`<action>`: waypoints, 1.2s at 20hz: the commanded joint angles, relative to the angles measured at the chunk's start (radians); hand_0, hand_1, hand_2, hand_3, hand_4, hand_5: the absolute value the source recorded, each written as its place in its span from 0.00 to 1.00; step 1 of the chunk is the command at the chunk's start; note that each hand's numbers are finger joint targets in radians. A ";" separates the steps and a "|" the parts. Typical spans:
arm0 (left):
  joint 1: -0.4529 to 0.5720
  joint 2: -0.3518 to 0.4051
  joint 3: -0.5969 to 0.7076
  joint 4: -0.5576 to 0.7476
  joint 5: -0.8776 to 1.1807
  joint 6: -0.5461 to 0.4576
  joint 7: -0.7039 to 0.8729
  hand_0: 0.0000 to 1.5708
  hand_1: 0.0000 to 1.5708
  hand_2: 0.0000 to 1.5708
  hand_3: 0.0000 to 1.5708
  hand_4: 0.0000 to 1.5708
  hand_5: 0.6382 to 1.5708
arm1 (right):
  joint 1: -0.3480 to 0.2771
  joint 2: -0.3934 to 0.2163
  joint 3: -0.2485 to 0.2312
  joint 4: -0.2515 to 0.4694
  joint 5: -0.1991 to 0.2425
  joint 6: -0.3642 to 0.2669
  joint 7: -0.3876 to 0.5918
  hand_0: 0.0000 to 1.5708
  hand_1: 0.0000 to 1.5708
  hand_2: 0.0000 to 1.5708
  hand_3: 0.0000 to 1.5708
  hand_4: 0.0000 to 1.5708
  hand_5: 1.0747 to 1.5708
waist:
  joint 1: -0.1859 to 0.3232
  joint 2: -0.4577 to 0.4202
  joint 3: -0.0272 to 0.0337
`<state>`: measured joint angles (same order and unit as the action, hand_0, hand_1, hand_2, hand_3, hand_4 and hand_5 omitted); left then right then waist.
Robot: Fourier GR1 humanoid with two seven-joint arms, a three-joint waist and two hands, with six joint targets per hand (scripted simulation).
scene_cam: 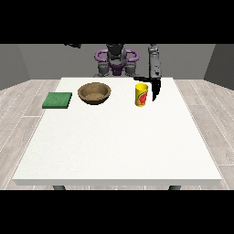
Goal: Pick the cup and pour the ball into the bowl, then pick the bowl and place it on the pad
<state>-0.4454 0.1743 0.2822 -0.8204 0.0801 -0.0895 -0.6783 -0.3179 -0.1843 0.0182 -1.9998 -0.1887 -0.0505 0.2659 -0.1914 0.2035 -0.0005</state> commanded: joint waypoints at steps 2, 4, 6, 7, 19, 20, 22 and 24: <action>-0.086 0.051 0.059 0.154 0.012 0.007 -0.127 0.00 0.00 0.00 0.00 0.00 0.85 | -0.005 -0.021 -0.005 -0.105 -0.012 0.029 0.013 0.00 0.00 0.00 0.00 0.00 0.99 | -0.063 0.089 -0.0008; -0.058 0.030 0.035 0.189 -0.010 0.002 -0.189 0.00 0.00 0.00 0.00 0.00 0.85 | 0.013 -0.028 -0.039 -0.115 -0.022 0.034 0.005 0.00 0.00 0.00 0.00 0.00 0.99 | -0.048 0.088 -0.0005; -0.096 0.022 0.038 0.237 -0.008 0.021 -0.176 0.00 0.00 0.00 0.00 0.00 0.84 | -0.001 -0.036 -0.047 -0.163 -0.045 0.022 0.075 0.00 0.00 0.00 0.00 0.00 0.99 | -0.050 0.062 -0.0006; -0.111 0.075 0.071 0.246 0.013 -0.001 -0.183 0.00 0.00 0.00 0.00 0.00 0.84 | 0.004 -0.067 -0.091 -0.164 -0.071 0.052 0.063 0.00 0.00 0.00 0.00 0.00 0.99 | -0.064 0.087 -0.0006; -0.093 0.012 -0.013 0.303 -0.168 0.336 -0.306 0.84 0.84 1.00 1.00 0.68 0.90 | 0.035 -0.098 -0.161 -0.198 -0.161 0.093 0.094 0.00 0.00 0.00 0.00 0.08 0.98 | -0.078 0.061 -0.0001; -0.079 0.007 -0.019 0.278 -0.180 0.385 -0.265 0.85 0.85 1.00 1.00 0.67 0.90 | 0.056 -0.129 -0.229 -0.111 -0.224 0.153 0.066 0.00 0.00 0.00 0.00 0.07 0.98 | -0.090 0.028 0.0009; -0.102 0.056 -0.058 0.247 -0.228 0.393 -0.209 0.85 0.85 1.00 1.00 0.70 0.92 | 0.057 -0.115 -0.240 -0.061 -0.207 0.126 0.067 0.00 0.00 0.00 0.00 0.07 0.98 | -0.046 -0.034 0.0013; -0.147 0.012 -0.112 0.238 -0.280 0.454 -0.090 0.86 0.86 1.00 1.00 0.71 0.92 | 0.040 -0.145 -0.260 0.004 -0.246 0.146 0.107 0.00 0.00 0.00 0.00 0.11 0.97 | -0.041 -0.104 0.0018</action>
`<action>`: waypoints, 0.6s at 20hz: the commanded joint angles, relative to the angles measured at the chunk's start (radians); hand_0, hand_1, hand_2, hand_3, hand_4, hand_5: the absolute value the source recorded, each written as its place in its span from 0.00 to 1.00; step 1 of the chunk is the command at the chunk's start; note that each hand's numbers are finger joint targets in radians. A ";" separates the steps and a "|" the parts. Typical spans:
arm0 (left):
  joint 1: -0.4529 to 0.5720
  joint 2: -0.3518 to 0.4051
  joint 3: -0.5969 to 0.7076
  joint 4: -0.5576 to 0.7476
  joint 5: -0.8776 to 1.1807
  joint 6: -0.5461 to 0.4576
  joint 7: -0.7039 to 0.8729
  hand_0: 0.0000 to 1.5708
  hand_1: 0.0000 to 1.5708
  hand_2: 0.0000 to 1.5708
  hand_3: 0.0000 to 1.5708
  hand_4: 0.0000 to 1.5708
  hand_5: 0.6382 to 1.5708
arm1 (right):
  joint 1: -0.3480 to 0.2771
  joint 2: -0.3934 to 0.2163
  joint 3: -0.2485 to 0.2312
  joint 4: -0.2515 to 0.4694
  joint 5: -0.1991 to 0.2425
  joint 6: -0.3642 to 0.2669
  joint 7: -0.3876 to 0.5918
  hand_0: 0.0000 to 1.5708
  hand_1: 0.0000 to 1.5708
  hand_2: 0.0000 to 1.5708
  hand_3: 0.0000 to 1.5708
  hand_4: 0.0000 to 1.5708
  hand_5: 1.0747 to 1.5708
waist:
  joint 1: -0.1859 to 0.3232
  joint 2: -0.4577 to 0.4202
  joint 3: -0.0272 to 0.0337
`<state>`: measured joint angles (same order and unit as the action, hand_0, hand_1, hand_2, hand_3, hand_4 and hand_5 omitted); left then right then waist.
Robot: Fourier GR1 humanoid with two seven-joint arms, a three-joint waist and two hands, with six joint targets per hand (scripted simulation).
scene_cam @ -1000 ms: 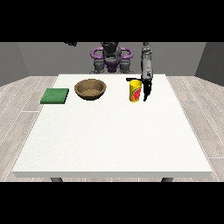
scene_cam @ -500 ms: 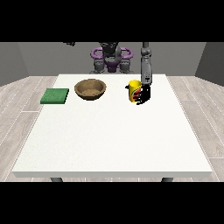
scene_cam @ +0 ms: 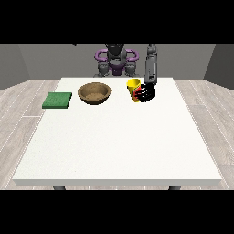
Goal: Pick the cup and pour the ball into the bowl, then pick the bowl and place it on the pad
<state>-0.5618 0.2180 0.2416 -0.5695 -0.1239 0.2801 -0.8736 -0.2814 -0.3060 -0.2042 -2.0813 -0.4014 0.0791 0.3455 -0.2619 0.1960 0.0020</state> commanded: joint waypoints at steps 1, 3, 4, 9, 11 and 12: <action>-0.047 -0.055 -0.111 -0.020 -0.116 0.120 0.149 0.86 0.86 1.00 1.00 0.71 0.92 | 0.023 0.010 -0.016 0.109 0.032 -0.001 -0.025 0.00 0.00 0.00 0.00 0.12 0.97 | 0.061 -0.105 -0.0005; -0.084 -0.017 -0.121 -0.006 -0.149 0.145 0.202 0.87 0.87 1.00 1.00 0.71 0.93 | 0.002 -0.017 -0.038 0.110 -0.008 0.006 0.019 0.00 0.00 0.00 0.00 0.15 0.98 | 0.053 -0.109 -0.0012; -0.093 -0.054 -0.142 -0.004 -0.172 0.181 0.185 0.87 0.87 1.00 1.00 0.71 0.94 | 0.000 -0.005 -0.032 0.117 0.010 0.016 -0.027 0.00 0.00 0.00 0.00 0.15 0.98 | 0.056 -0.070 -0.0015; -0.200 -0.004 -0.219 0.056 -0.354 0.400 0.381 0.90 0.90 1.00 1.00 0.65 0.98 | -0.018 0.008 -0.008 0.119 -0.010 0.042 -0.047 0.00 0.00 0.00 0.00 0.17 0.98 | -0.030 -0.049 -0.0004; -0.207 -0.043 -0.270 0.085 -0.423 0.454 0.476 0.90 0.90 1.00 1.00 0.62 0.99 | 0.005 0.002 -0.012 0.148 -0.015 0.065 -0.053 0.00 0.00 0.00 0.00 0.18 0.98 | -0.026 -0.097 -0.0002; -0.264 -0.004 -0.274 0.090 -0.446 0.442 0.511 0.90 0.90 1.00 1.00 0.60 0.99 | -0.014 0.010 0.000 0.151 -0.006 0.043 -0.033 0.00 0.00 0.00 0.00 0.19 0.98 | -0.019 -0.089 -0.0007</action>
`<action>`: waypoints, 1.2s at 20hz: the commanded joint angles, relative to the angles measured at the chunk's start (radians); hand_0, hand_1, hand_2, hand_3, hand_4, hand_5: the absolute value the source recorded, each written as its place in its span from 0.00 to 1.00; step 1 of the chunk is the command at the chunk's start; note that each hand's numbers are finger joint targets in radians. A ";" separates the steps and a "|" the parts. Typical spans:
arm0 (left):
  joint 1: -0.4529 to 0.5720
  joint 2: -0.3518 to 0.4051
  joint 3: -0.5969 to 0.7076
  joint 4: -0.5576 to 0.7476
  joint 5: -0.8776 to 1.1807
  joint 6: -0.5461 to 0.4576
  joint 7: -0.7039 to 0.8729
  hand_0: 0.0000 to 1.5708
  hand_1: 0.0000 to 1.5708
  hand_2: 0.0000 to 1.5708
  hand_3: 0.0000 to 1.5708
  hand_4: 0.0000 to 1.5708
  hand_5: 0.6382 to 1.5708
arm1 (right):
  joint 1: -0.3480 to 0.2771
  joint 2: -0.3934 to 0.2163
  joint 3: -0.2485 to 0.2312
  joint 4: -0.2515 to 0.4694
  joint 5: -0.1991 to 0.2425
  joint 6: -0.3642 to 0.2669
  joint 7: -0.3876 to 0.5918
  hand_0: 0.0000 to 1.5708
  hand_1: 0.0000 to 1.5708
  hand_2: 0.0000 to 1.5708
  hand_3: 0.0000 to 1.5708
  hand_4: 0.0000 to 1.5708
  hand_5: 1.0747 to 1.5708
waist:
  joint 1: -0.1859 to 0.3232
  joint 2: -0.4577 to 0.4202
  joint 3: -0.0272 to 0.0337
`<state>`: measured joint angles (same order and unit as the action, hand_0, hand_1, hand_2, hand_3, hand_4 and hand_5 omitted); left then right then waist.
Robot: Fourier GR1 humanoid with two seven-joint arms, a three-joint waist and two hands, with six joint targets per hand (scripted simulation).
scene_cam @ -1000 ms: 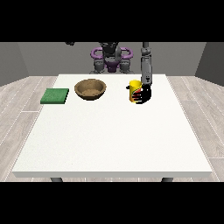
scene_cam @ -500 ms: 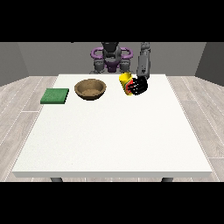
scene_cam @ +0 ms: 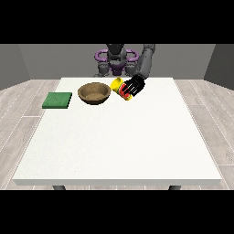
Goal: Pick the cup and pour the ball into the bowl, then pick the bowl and place it on the pad
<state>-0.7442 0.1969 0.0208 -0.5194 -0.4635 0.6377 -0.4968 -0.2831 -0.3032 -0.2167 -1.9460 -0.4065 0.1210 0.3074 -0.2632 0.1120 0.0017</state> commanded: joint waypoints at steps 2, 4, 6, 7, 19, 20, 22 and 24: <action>-0.129 0.001 -0.071 0.053 -0.135 0.076 0.196 0.90 0.90 1.00 1.00 0.60 0.99 | -0.033 -0.017 -0.018 0.049 -0.021 0.024 -0.007 0.00 0.00 0.00 0.00 0.20 0.98 | -0.012 0.015 -0.0009; -0.150 -0.007 -0.068 0.062 -0.156 0.114 0.223 0.90 0.90 1.00 1.00 0.60 0.99 | -0.026 -0.003 -0.011 0.035 0.007 0.024 -0.050 0.00 0.00 0.00 0.00 0.21 0.99 | -0.015 0.047 -0.0014; -0.174 0.041 -0.067 0.078 -0.176 0.098 0.225 0.90 0.90 1.00 1.00 0.60 0.99 | -0.020 0.022 0.025 0.000 0.035 0.011 -0.057 0.00 0.00 0.00 0.00 0.21 0.98 | -0.018 0.073 -0.0016; -0.201 0.049 -0.096 0.112 -0.235 0.145 0.312 0.89 0.89 1.00 1.00 0.59 0.99 | -0.030 0.006 0.026 0.012 -0.012 0.039 -0.021 0.00 0.00 0.00 0.00 0.22 0.99 | -0.041 0.036 -0.0009; -0.319 -0.142 -0.481 0.345 -0.768 0.177 0.740 0.83 0.83 0.89 0.90 0.61 0.89 | -0.074 0.034 0.048 0.189 0.063 0.005 -0.049 0.00 0.00 0.00 0.00 0.24 0.99 | 0.023 -0.081 0.0007; -0.334 -0.117 -0.514 0.350 -0.803 0.146 0.732 0.87 0.87 0.88 0.93 0.58 0.91 | -0.032 0.036 0.012 0.230 0.058 0.028 -0.116 0.00 0.00 0.00 0.00 0.24 0.99 | 0.037 -0.082 0.0020; -0.330 -0.098 -0.582 0.380 -0.884 0.141 0.749 0.93 0.93 1.00 1.00 0.60 0.91 | -0.070 0.028 0.015 0.225 0.054 -0.004 -0.050 0.00 0.00 0.00 0.00 0.24 0.99 | 0.057 -0.106 0.0007; -0.370 -0.118 -0.642 0.421 -0.955 0.045 0.824 0.95 0.95 1.00 1.00 0.60 0.94 | -0.014 0.030 0.026 0.249 0.047 0.025 -0.046 0.00 0.00 0.00 0.00 0.24 0.99 | 0.032 -0.168 0.0019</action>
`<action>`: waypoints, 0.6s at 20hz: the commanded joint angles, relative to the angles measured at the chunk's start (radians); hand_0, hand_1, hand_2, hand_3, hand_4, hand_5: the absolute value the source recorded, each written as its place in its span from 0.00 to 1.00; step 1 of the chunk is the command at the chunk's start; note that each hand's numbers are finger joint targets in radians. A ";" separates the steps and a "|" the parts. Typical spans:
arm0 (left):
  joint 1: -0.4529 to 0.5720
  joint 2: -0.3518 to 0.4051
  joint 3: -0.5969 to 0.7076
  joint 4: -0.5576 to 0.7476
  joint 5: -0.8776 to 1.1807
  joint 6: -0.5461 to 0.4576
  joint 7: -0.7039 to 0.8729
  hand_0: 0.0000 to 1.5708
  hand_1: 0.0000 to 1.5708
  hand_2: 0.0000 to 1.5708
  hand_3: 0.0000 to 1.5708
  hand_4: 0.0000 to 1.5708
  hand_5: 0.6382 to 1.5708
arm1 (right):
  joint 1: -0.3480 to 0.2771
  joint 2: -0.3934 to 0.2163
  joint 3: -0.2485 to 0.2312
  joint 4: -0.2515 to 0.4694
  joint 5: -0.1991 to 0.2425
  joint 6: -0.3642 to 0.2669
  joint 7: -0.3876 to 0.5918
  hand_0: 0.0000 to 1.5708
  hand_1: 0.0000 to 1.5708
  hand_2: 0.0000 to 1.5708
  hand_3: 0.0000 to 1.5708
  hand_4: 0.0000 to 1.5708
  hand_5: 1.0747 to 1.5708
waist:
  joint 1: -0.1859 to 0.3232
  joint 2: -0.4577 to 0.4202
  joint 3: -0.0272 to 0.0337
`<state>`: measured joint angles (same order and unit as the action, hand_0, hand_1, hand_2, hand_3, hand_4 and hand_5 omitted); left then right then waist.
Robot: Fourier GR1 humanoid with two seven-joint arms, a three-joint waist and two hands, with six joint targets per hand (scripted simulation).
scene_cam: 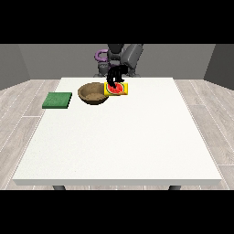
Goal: Pick the cup and pour the ball into the bowl, then pick the bowl and place it on the pad
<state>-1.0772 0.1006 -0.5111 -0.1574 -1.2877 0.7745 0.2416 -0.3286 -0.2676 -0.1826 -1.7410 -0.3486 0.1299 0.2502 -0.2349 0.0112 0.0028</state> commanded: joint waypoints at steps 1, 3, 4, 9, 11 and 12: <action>-0.044 -0.034 -0.156 0.057 -0.179 -0.095 0.096 0.95 0.95 1.00 1.00 0.61 0.95 | 0.046 -0.006 -0.015 0.075 0.006 0.026 -0.029 0.00 0.00 0.00 0.00 0.24 0.99 | 0.040 -0.067 0.0014; -0.058 -0.092 -0.203 0.062 -0.234 -0.147 0.170 0.96 0.96 1.00 1.00 0.68 0.93 | 0.045 0.017 -0.006 0.081 0.028 -0.002 -0.040 0.00 0.00 0.00 0.00 0.24 0.99 | 0.046 -0.068 -0.0008; -0.078 -0.098 -0.197 0.027 -0.222 -0.221 0.164 0.96 0.96 1.00 1.00 0.68 0.92 | 0.046 0.032 0.030 0.084 0.052 0.006 -0.052 0.00 0.00 0.00 0.00 0.24 0.99 | 0.031 -0.082 -0.0013; 0.005 -0.100 -0.243 -0.138 -0.265 -0.345 0.197 0.95 0.95 1.00 1.00 0.67 0.94 | 0.028 0.010 -0.011 0.154 0.029 0.027 -0.068 0.00 0.00 0.00 0.00 0.25 0.99 | 0.050 -0.096 -0.0024; 0.062 -0.100 -0.248 -0.152 -0.293 -0.303 0.222 0.95 0.95 1.00 1.00 0.68 0.93 | 0.029 -0.006 -0.028 0.119 0.014 0.025 -0.043 0.00 0.00 0.00 0.00 0.24 0.99 | 0.055 -0.084 -0.0028; 0.032 -0.100 -0.183 -0.165 -0.233 -0.300 0.155 0.96 0.96 1.00 1.00 0.68 0.93 | 0.063 -0.014 -0.050 0.149 0.015 0.037 -0.068 0.00 0.00 0.00 0.00 0.24 0.99 | 0.101 -0.100 -0.0027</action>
<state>-1.0690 0.0066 -0.7247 -0.2661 -1.5338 0.4889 0.4253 -0.2906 -0.2651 -0.2043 -1.6094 -0.3278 0.1604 0.1834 -0.1796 -0.0716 0.0006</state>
